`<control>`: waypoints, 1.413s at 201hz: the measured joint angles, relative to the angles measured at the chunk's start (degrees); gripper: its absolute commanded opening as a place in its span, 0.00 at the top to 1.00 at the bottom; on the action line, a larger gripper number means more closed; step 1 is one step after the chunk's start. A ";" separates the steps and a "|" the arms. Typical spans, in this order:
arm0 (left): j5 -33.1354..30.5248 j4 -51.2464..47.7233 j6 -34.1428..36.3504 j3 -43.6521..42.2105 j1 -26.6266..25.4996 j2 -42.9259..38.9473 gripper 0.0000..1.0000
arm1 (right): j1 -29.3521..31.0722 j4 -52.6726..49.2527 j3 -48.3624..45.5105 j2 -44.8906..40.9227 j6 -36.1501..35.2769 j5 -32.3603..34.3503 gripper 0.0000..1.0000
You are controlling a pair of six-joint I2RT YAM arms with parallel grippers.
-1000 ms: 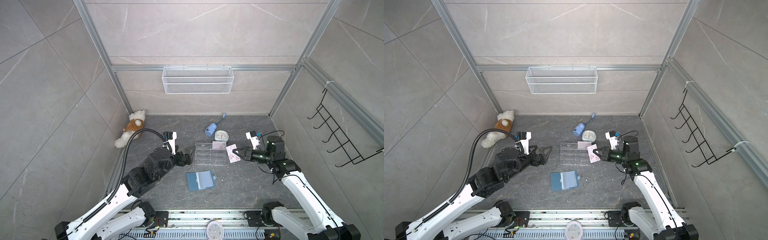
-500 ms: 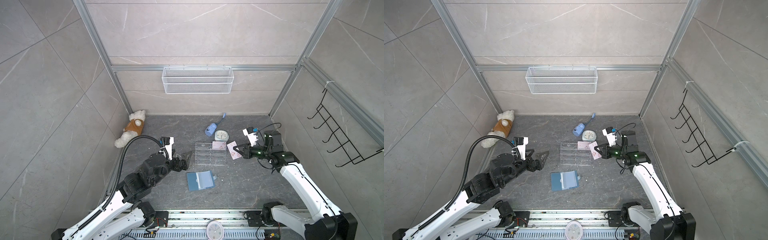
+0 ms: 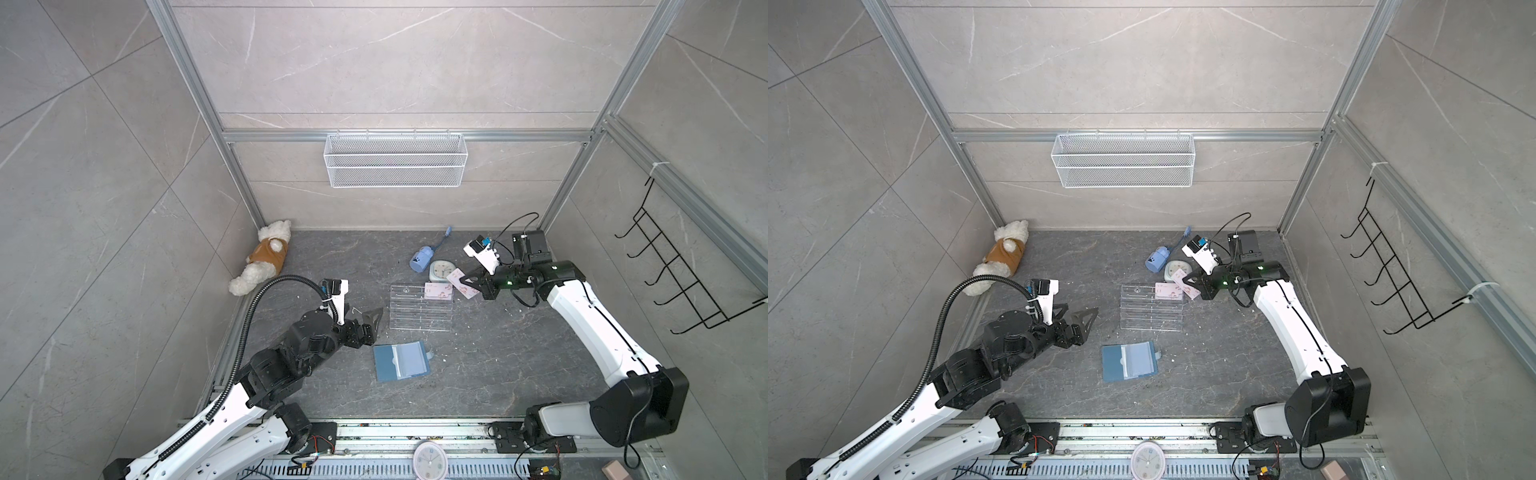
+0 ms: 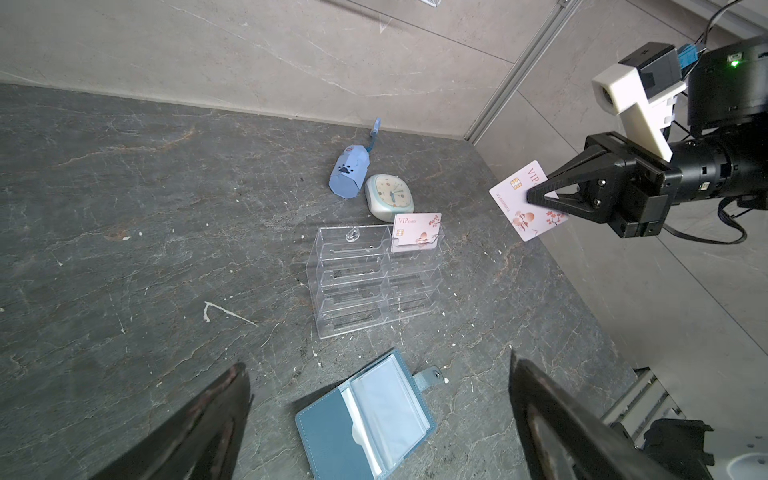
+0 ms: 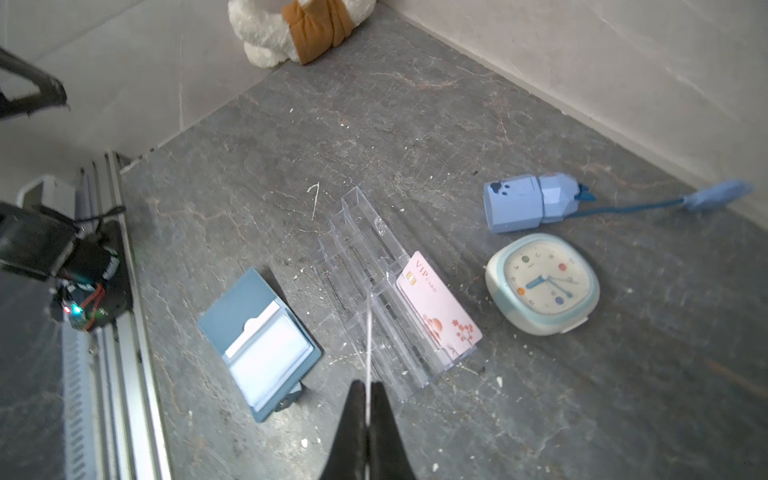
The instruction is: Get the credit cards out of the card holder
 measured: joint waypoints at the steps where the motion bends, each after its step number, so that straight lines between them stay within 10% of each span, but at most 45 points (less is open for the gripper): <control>1: 0.00 -0.02 0.00 -0.04 0.00 -0.04 0.02 | 0.04 -0.17 0.15 0.11 -0.17 0.02 1.00; 284: -0.22 -1.36 -3.54 -1.05 0.00 -1.60 0.02 | 9.75 -13.60 21.40 26.56 -34.25 16.22 1.00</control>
